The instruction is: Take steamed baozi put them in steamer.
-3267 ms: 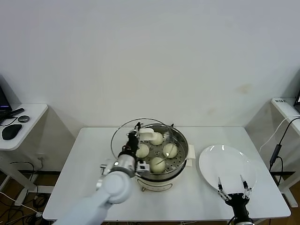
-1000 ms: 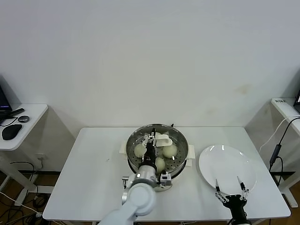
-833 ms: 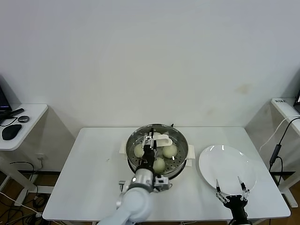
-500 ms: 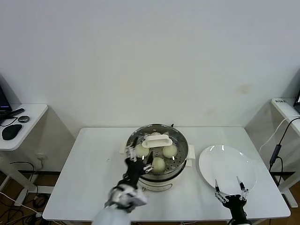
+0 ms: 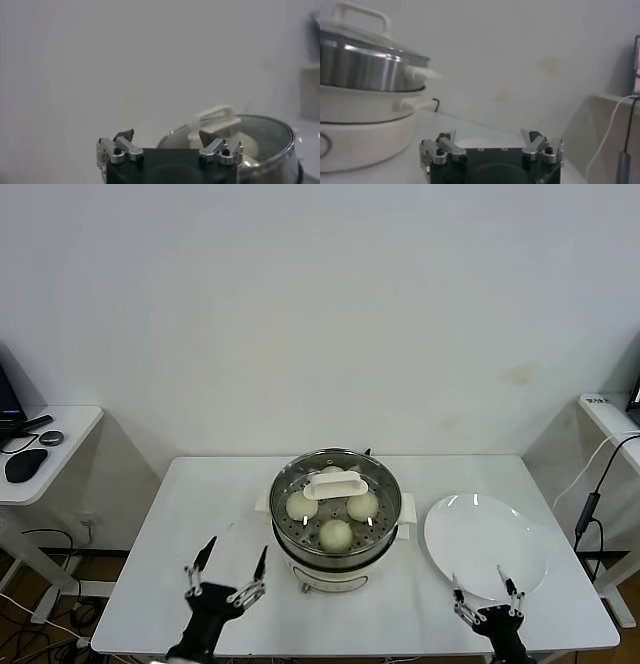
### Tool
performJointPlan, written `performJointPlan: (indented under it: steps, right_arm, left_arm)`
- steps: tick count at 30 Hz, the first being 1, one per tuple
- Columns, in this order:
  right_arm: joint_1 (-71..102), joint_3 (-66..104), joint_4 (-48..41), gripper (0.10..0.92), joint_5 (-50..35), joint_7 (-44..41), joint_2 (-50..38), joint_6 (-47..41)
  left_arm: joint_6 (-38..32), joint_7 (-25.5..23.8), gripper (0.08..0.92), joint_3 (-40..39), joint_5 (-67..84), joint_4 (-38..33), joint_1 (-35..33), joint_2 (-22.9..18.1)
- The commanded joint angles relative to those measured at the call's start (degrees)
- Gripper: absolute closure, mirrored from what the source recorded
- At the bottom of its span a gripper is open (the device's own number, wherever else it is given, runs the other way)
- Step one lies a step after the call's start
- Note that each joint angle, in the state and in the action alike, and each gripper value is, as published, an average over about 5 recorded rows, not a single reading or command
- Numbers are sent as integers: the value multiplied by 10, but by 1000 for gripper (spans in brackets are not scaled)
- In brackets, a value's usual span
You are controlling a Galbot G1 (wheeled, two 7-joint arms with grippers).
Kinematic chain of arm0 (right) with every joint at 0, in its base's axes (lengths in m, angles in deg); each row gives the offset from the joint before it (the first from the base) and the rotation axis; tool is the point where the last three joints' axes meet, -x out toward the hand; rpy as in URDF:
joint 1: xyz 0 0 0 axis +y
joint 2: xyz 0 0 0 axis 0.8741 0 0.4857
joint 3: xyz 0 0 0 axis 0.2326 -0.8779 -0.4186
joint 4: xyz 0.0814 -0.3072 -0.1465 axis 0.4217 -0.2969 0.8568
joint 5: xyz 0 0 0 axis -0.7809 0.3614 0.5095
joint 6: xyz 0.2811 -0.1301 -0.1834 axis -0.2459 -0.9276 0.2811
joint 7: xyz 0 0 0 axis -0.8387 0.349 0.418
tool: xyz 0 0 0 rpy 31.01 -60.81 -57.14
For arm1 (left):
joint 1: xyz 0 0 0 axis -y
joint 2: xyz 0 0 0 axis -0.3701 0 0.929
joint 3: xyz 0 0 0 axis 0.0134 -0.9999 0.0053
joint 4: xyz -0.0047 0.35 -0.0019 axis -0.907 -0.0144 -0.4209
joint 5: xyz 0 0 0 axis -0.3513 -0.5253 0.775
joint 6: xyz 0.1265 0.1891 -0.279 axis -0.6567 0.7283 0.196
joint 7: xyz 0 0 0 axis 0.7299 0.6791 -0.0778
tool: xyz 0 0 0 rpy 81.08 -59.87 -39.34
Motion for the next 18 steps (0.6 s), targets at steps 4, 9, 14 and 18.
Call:
performJointPlan:
  steps: [4,9,14,18]
  right_arm:
    - [47,-33,59,203,-90,3,-70,-85]
    - [52,-37,67,203,-86,1,-69,-90]
    - [57,-38,68,203,-82,1,-68,-88]
    - [60,-41,68,203,-82,0,-65,-86]
  left_arm:
    - [-111,-29,177,116,183,90,-93,-23]
    - [-110,-31,177,119,163,100,-93,-24]
    - [-111,-35,177,120,154,104,-95,-24]
    - [-110,-39,177,123,152,108,-99,-22]
